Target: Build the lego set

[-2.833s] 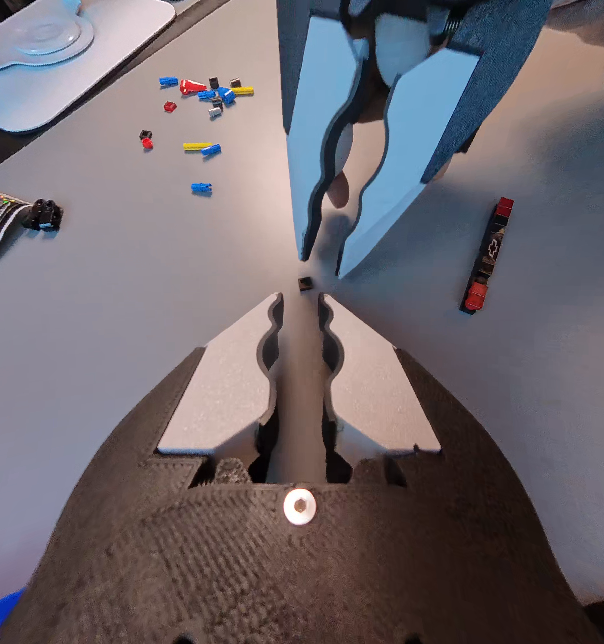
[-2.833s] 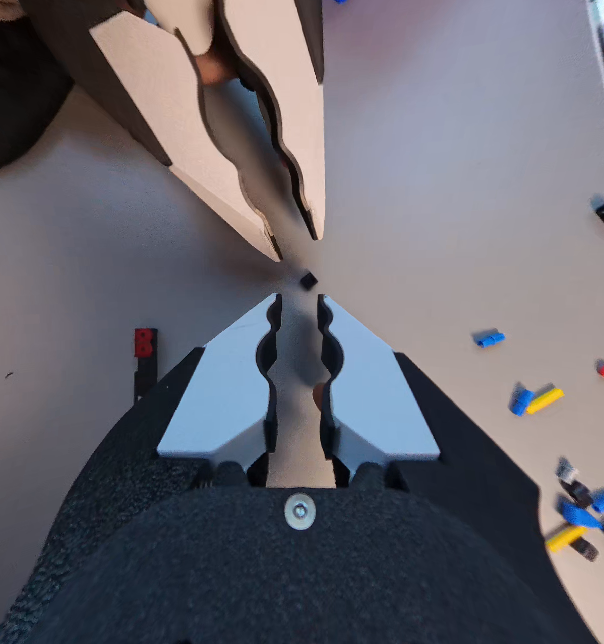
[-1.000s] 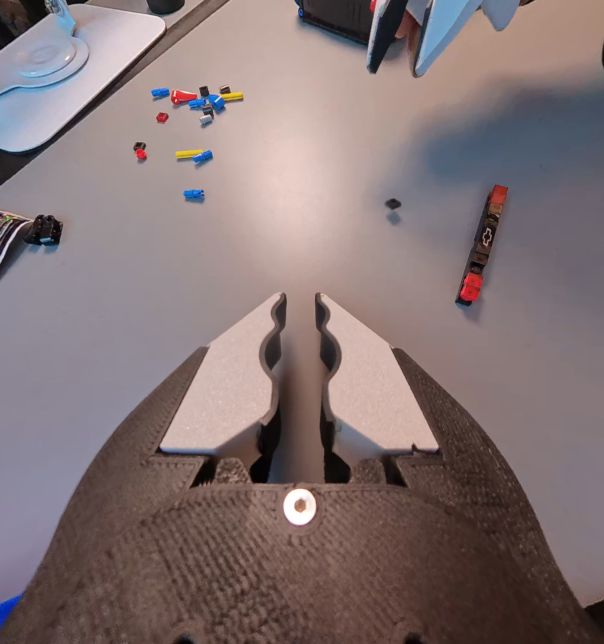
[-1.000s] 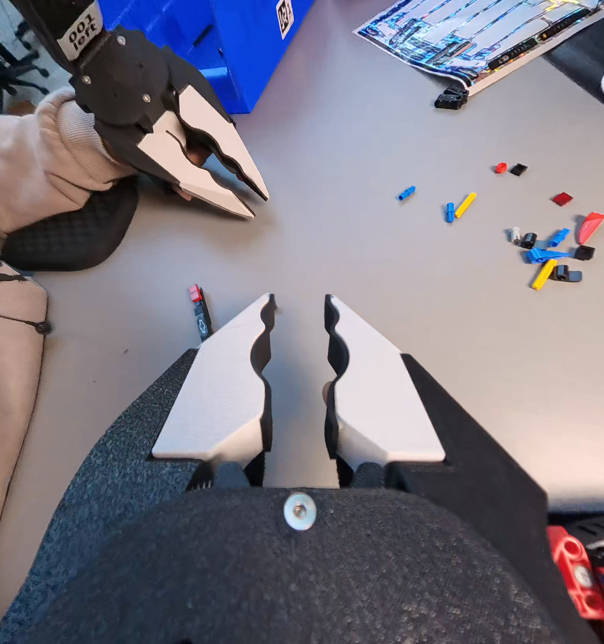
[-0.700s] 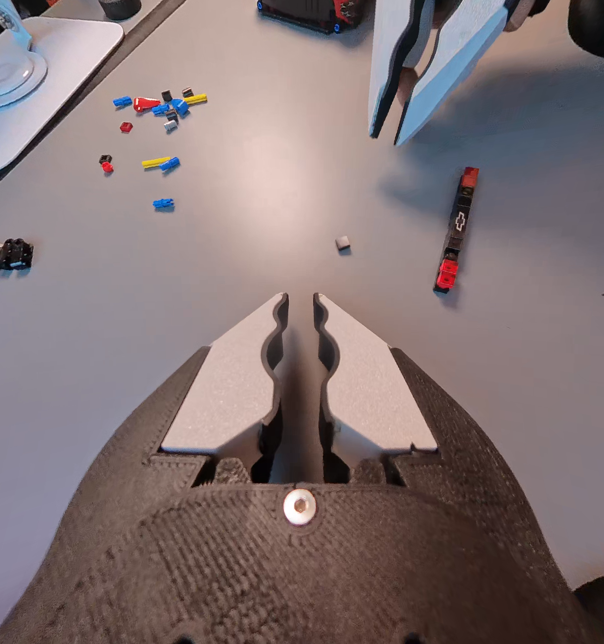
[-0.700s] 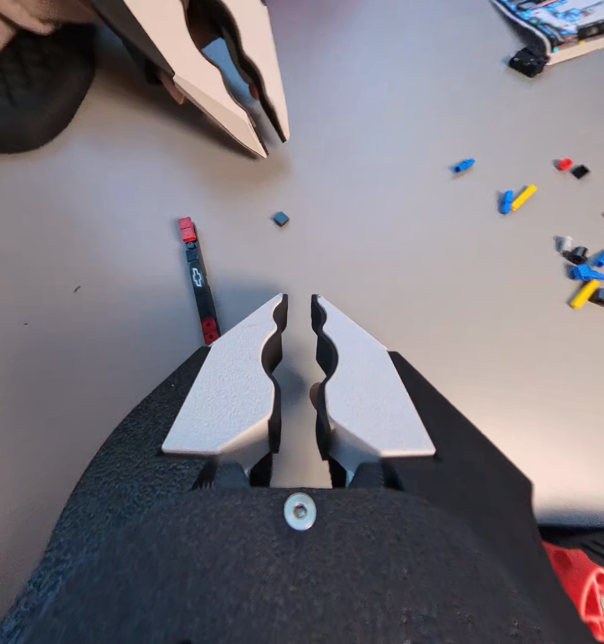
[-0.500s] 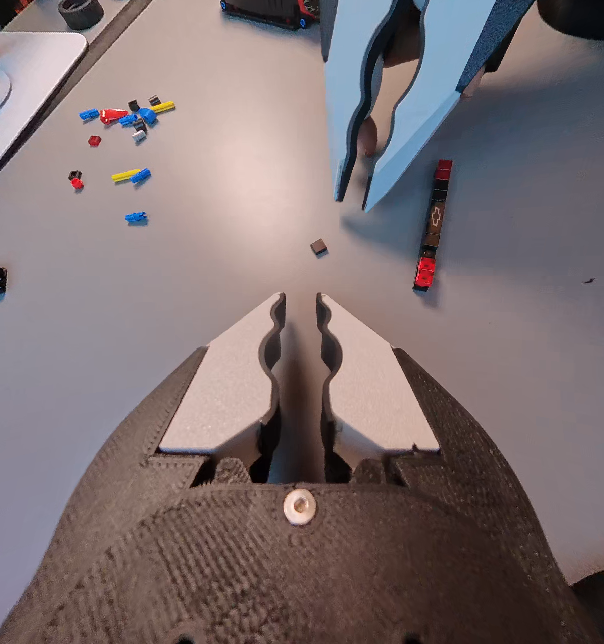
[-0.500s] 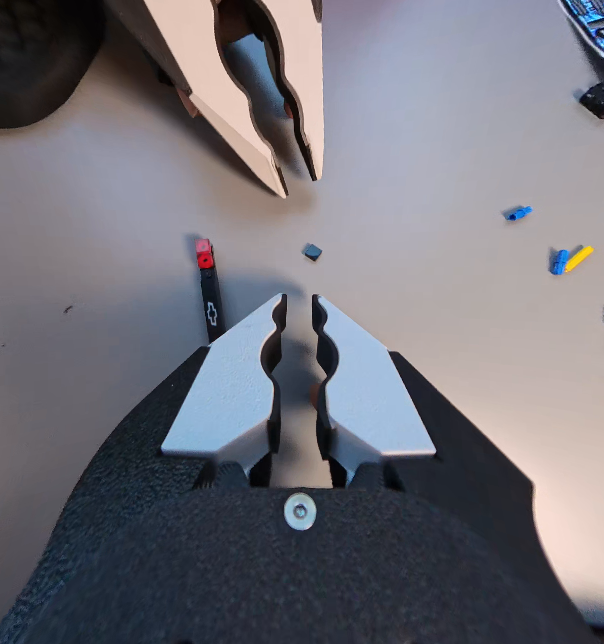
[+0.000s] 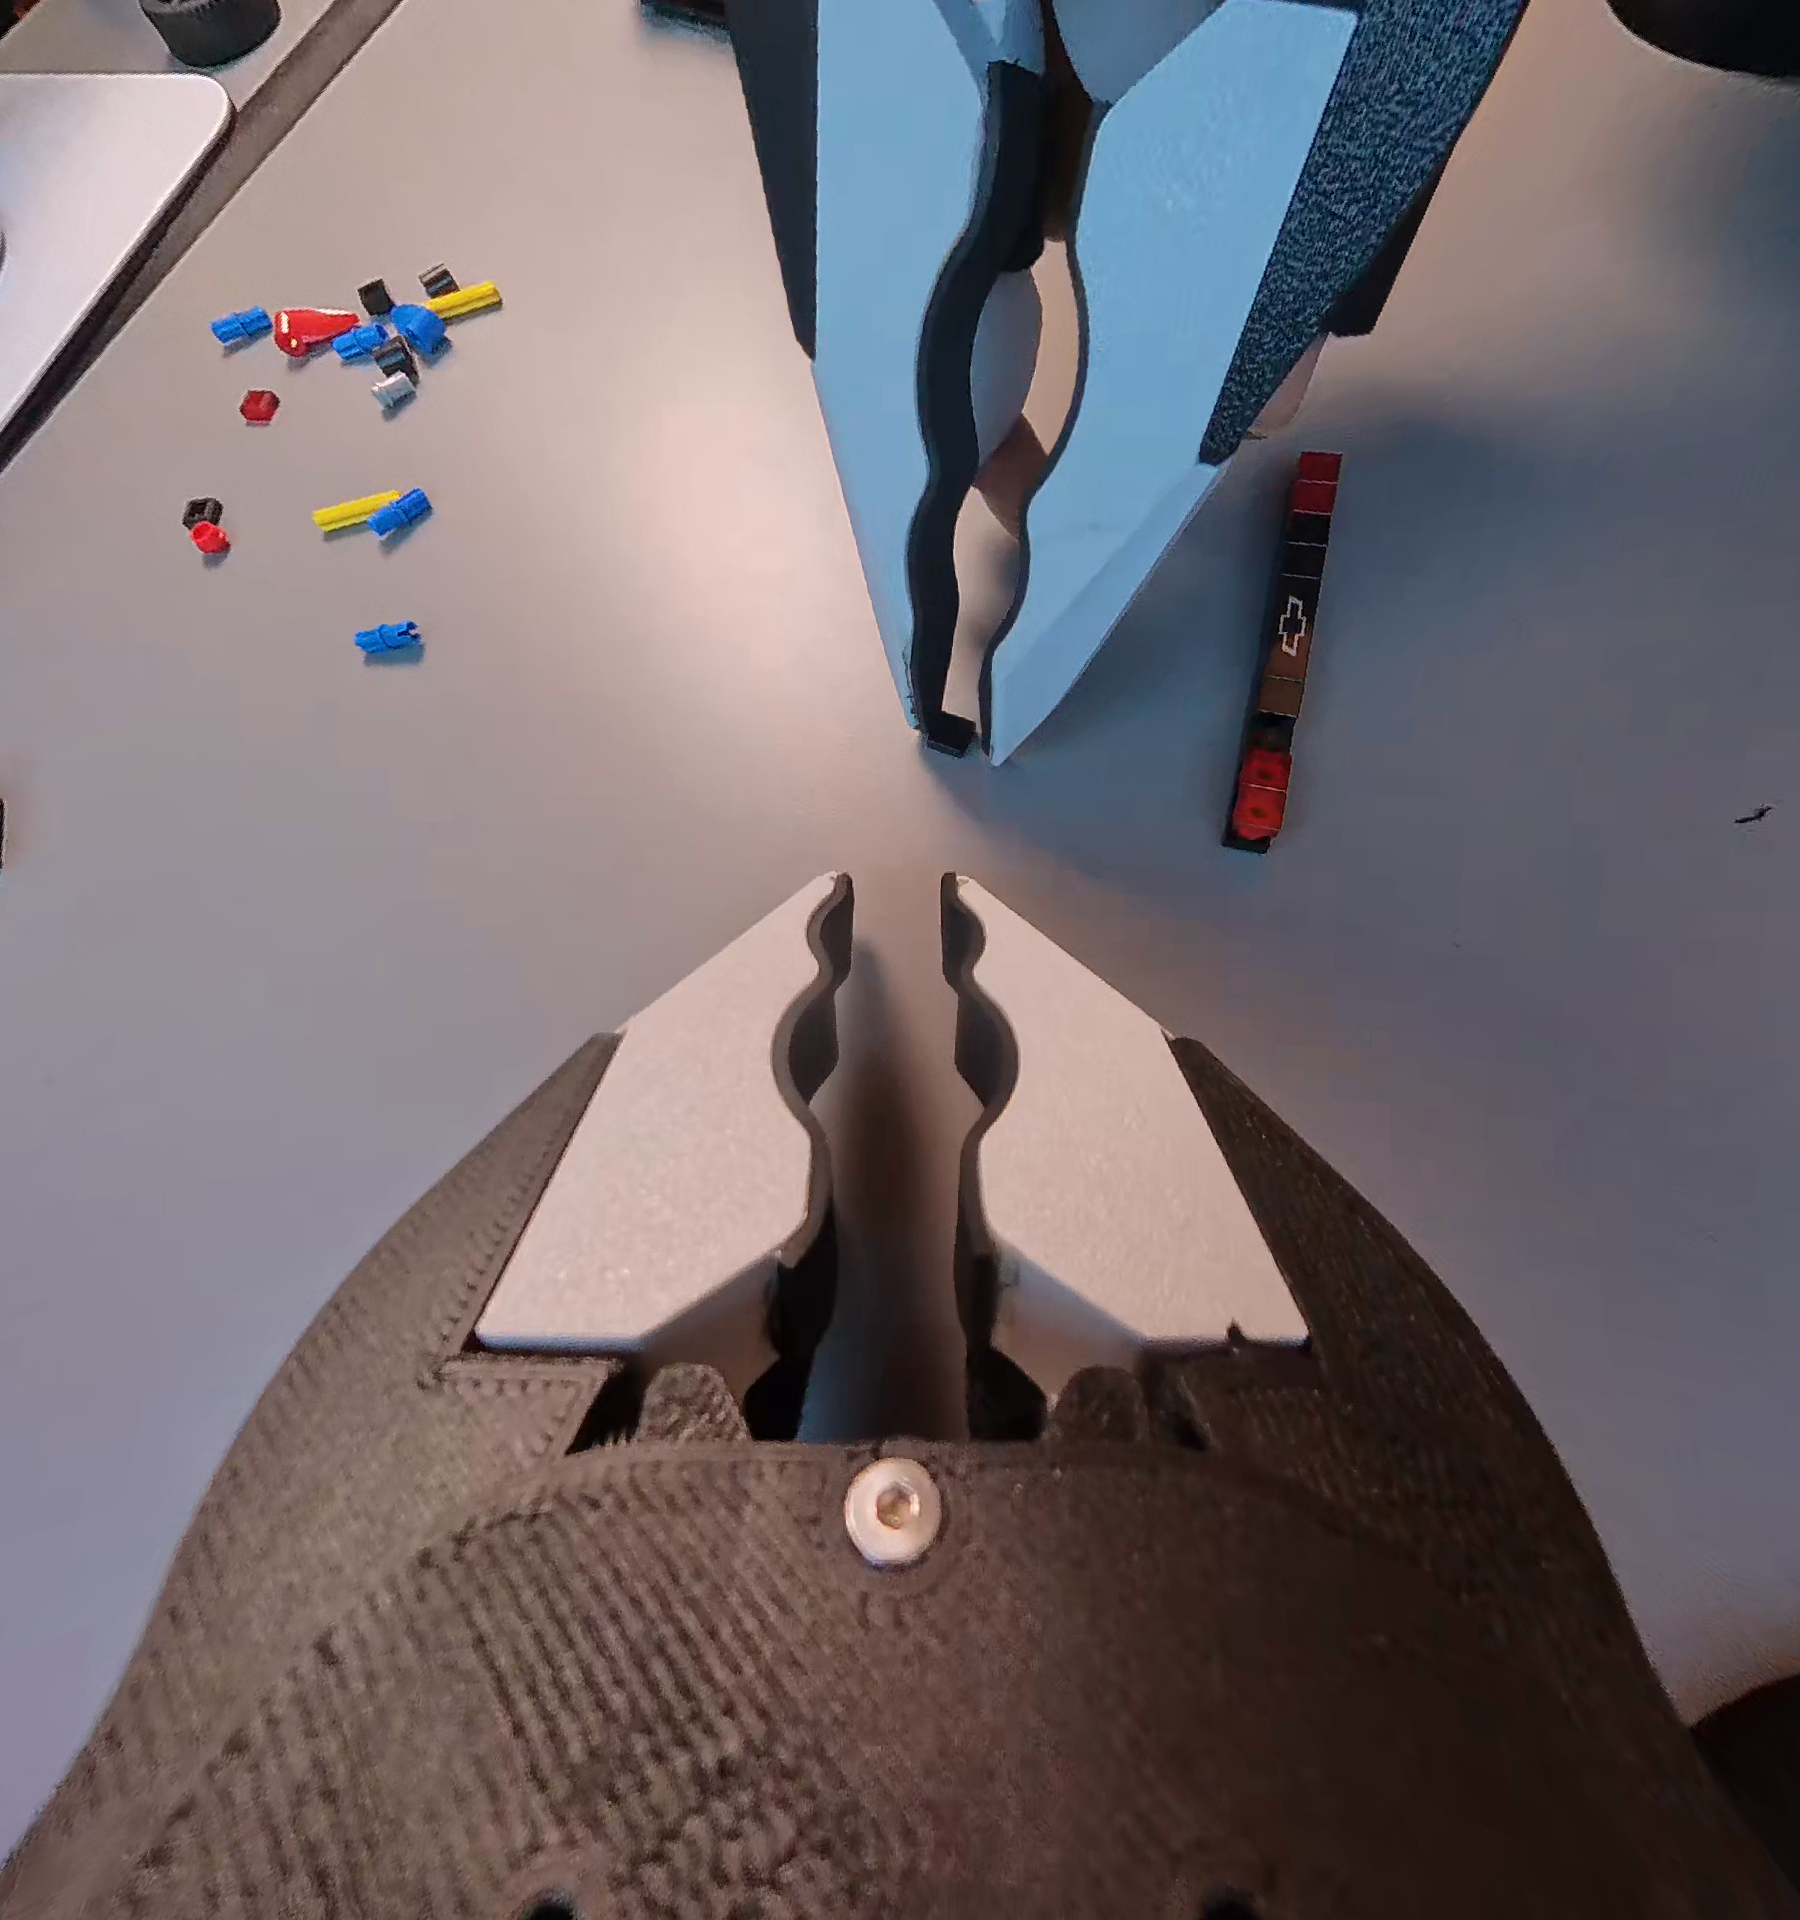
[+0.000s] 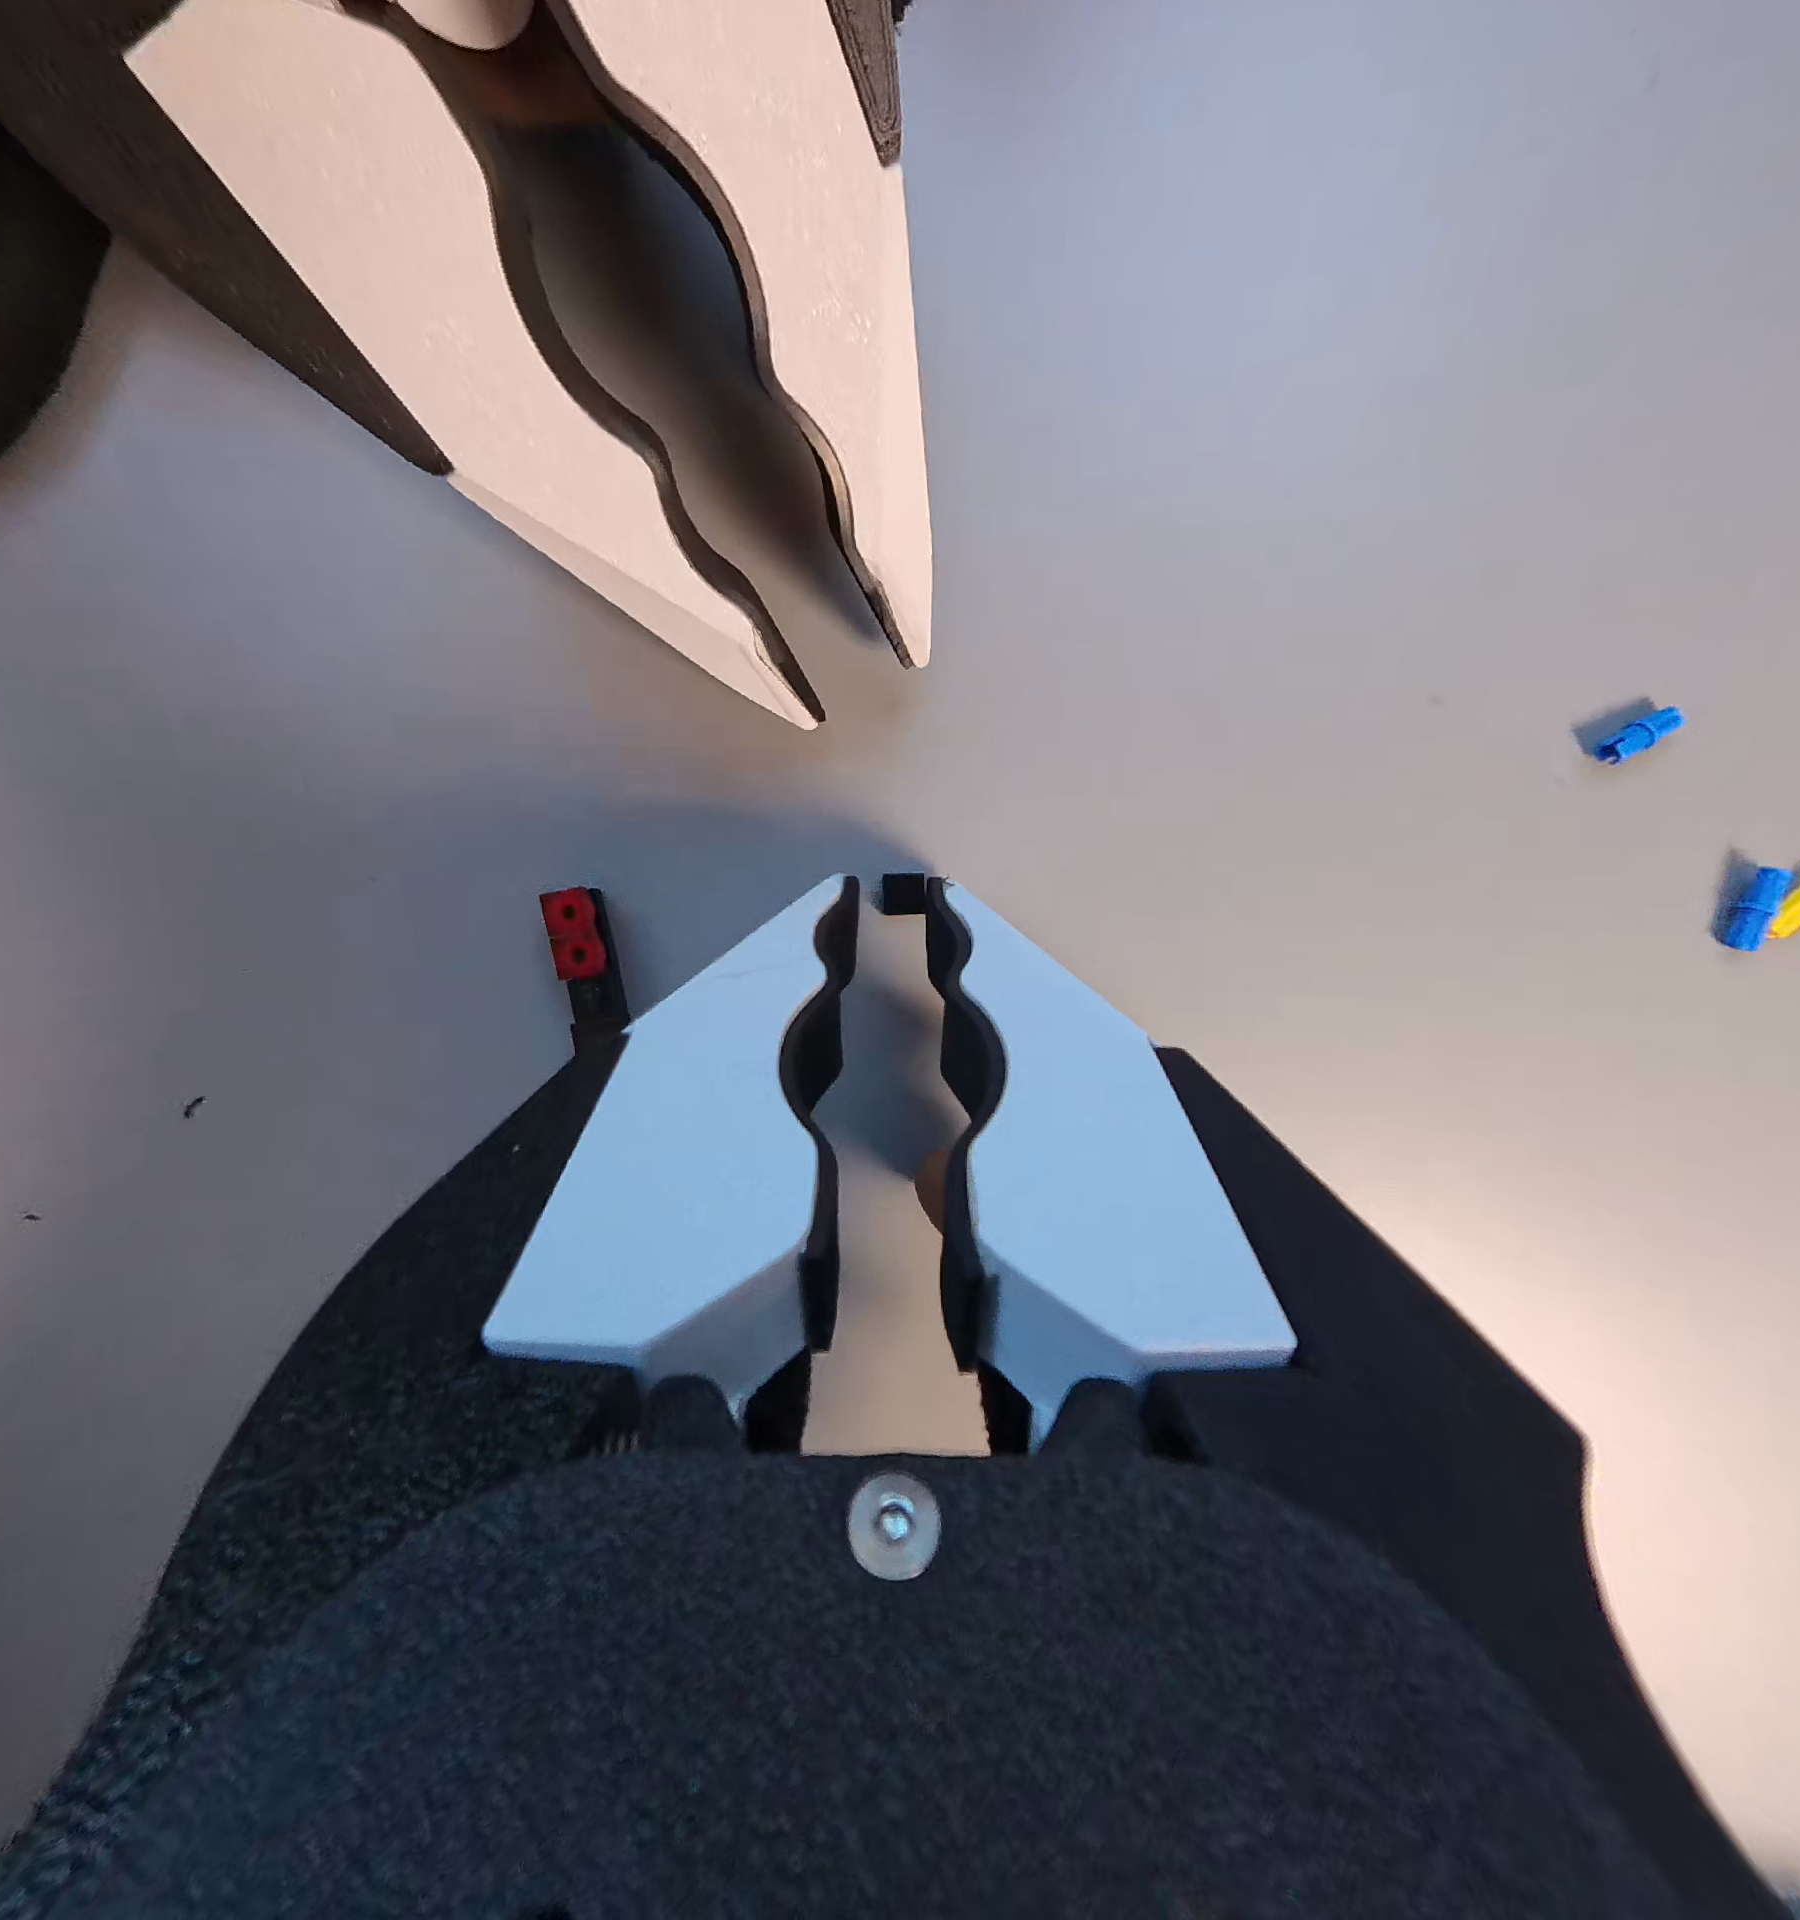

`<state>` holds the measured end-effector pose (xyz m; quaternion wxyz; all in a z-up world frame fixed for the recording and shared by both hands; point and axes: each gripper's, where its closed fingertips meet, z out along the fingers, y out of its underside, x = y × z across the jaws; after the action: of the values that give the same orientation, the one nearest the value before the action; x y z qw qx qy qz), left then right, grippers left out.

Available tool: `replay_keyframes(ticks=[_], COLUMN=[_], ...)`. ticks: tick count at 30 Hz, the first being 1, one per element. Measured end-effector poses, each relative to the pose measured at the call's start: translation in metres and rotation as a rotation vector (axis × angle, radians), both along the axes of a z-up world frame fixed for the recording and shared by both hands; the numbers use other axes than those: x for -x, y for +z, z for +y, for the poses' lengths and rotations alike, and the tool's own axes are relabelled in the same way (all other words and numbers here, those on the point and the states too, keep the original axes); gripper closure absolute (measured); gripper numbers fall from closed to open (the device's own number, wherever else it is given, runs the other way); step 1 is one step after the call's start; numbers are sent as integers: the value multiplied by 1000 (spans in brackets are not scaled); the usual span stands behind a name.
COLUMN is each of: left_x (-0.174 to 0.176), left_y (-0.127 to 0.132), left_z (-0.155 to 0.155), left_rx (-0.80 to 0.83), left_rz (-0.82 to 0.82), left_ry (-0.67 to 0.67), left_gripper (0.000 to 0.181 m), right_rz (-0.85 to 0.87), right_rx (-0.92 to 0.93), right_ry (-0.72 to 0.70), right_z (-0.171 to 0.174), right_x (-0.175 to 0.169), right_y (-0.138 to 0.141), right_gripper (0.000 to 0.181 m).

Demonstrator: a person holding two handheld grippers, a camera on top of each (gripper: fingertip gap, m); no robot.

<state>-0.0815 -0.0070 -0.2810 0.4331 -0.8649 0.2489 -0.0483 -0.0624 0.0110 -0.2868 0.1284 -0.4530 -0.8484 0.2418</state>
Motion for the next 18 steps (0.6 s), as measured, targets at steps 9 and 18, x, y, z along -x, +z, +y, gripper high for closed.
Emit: replay_keyframes(ticks=[9, 18], left_x=[-10, -58], left_y=[5, 6], left_z=[-4, -22], left_rx=[2, 71], left_rz=[-51, -159], left_ry=[-43, -251], left_gripper=[163, 157], right_rz=[32, 61], right_rx=[-37, 18], right_ry=[93, 230], right_z=[-1, -34], right_x=[1, -45], right_y=[0, 20], right_gripper=[177, 176])
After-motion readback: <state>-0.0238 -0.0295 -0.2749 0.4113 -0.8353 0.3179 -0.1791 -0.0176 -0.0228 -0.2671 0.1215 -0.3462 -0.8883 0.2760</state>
